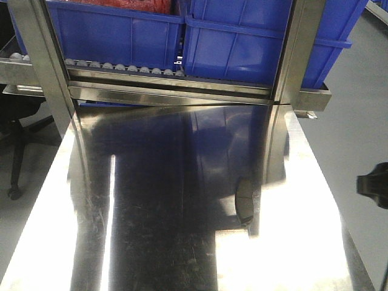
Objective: Move and align brake pads A on conveyor
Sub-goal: 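Lower the right gripper toward the other brake pad on the table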
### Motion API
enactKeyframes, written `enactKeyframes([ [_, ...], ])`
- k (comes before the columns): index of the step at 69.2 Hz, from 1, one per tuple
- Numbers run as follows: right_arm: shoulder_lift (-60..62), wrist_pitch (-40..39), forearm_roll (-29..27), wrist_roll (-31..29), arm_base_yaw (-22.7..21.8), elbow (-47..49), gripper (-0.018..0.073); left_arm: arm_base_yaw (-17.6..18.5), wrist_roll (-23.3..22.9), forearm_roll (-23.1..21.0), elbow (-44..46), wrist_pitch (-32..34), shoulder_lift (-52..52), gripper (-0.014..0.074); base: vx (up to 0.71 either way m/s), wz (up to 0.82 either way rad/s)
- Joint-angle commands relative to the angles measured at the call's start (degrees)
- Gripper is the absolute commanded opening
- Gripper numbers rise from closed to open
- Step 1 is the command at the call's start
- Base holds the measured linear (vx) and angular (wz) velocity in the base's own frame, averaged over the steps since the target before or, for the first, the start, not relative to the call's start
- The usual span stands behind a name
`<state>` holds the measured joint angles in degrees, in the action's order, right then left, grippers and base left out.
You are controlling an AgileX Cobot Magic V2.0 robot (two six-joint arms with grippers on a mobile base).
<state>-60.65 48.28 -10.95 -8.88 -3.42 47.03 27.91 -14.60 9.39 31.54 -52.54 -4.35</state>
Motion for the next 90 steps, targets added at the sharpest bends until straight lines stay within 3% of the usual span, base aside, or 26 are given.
enactKeyframes([
  [1, -6.1, 1.6, 0.2, -0.1, -0.2, 4.2, 0.0434, 0.3, 0.1, 0.6, 1.4, 5.2, -0.8, -0.0006, 0.00, 0.00],
  [13, -15.6, 4.1, 0.0, 2.4, -0.1, 8.2, 0.0434, 0.3, 0.1, 0.6, 1.4, 5.2, -0.8, -0.0006, 0.00, 0.00],
  [19, -19.0, 5.0, 1.3, 4.0, 2.6, 10.6, 0.0434, 0.3, 0.1, 0.6, 1.4, 5.2, -0.8, -0.0006, 0.00, 0.00],
  [35, -27.7, 5.0, 12.1, 17.6, 18.4, 18.0, 0.0434, 0.3, 0.1, 0.6, 1.4, 5.2, -0.8, -0.0006, 0.00, 0.00],
  [42, -31.5, 5.1, 14.0, 24.8, 22.5, 22.3, 0.0434, 0.3, 0.1, 0.6, 1.4, 5.2, -0.8, -0.0006, 0.00, 0.00],
  [50, -35.9, 5.8, 13.5, 27.1, 25.8, 27.6, 0.0434, 0.3, 0.1, 0.6, 1.4, 5.2, -0.8, -0.0006, 0.00, 0.00],
  [66, -44.1, 9.6, 9.4, 29.5, 27.1, 35.7, 0.0434, 0.3, 0.1, 0.6, 1.4, 5.2, -0.8, -0.0006, 0.00, 0.00],
  [90, -51.1, 11.9, 8.9, 30.3, 27.0, 38.6, 0.0434, 0.3, 0.1, 0.6, 1.4, 5.2, -0.8, -0.0006, 0.00, 0.00],
])
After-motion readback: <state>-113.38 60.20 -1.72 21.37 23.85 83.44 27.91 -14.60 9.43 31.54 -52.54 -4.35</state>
